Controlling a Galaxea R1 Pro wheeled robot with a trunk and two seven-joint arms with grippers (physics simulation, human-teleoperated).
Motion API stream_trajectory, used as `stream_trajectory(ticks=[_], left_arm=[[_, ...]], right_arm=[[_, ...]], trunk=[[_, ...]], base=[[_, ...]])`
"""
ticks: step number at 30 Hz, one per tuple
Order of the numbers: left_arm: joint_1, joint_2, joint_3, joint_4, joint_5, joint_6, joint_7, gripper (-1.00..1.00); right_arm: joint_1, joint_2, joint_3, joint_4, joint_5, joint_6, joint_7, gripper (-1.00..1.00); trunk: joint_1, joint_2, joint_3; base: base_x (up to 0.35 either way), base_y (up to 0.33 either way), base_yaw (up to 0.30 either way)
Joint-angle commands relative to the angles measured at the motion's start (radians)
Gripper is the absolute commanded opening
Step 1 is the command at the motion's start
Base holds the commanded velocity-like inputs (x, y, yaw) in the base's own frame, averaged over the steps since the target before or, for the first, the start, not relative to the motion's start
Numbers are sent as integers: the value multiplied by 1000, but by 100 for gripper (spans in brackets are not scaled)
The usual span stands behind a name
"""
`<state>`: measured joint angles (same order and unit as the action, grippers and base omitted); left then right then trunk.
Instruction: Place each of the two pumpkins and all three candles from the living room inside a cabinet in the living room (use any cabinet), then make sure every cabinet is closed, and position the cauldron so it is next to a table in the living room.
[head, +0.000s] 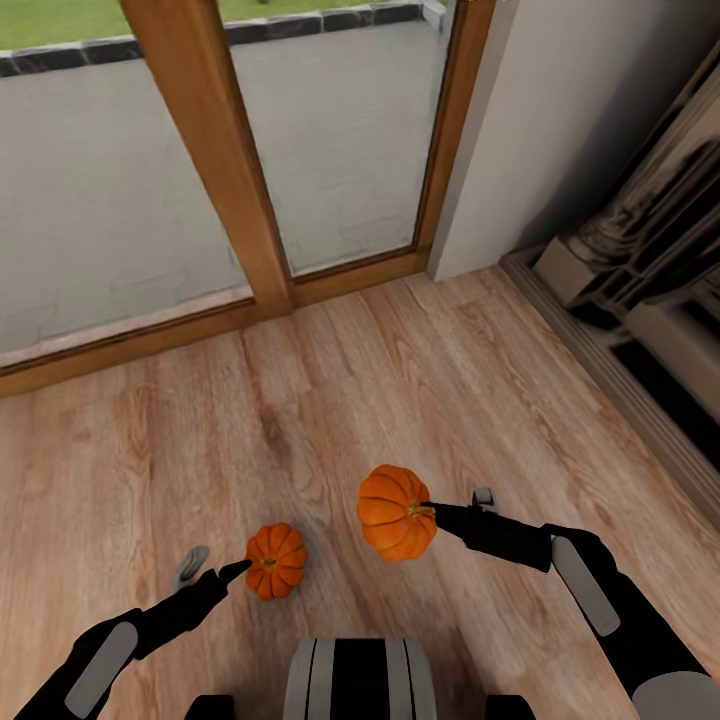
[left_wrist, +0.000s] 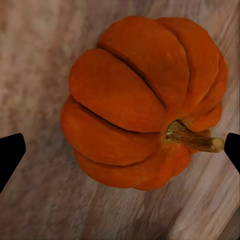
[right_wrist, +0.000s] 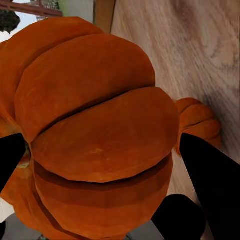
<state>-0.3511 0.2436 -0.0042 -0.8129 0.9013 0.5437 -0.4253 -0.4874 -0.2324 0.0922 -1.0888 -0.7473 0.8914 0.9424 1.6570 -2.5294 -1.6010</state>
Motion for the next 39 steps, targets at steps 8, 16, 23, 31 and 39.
stream_trajectory(ticks=[8, 16, 23, 31, 39], left_arm=[[-1, 1, 0, 1, 9, 7, 1, 100], [0, 2, 1, 1, 8, 7, 2, 100], [0, 1, 1, 1, 8, 6, 2, 100], [-1, 0, 1, 1, 8, 5, 2, 100], [-1, 0, 1, 1, 8, 5, 2, 100]], right_arm=[[0, -1, 1, 0, -3, 4, -4, -100], [0, -1, 1, 1, -4, 4, -4, -100], [0, -1, 1, 2, -3, 3, -4, -100], [0, -2, 1, -34, -2, 4, -2, -100], [7, -2, 2, -339, 4, 110, -3, -100]], trunk=[[0, 0, -1], [1, 0, -4], [2, -1, -20], [4, -2, -35], [4, -2, -35]], base=[[78, 24, 0], [10, 6, 0], [0, 0, 0], [0, 0, 0], [0, 0, 0]])
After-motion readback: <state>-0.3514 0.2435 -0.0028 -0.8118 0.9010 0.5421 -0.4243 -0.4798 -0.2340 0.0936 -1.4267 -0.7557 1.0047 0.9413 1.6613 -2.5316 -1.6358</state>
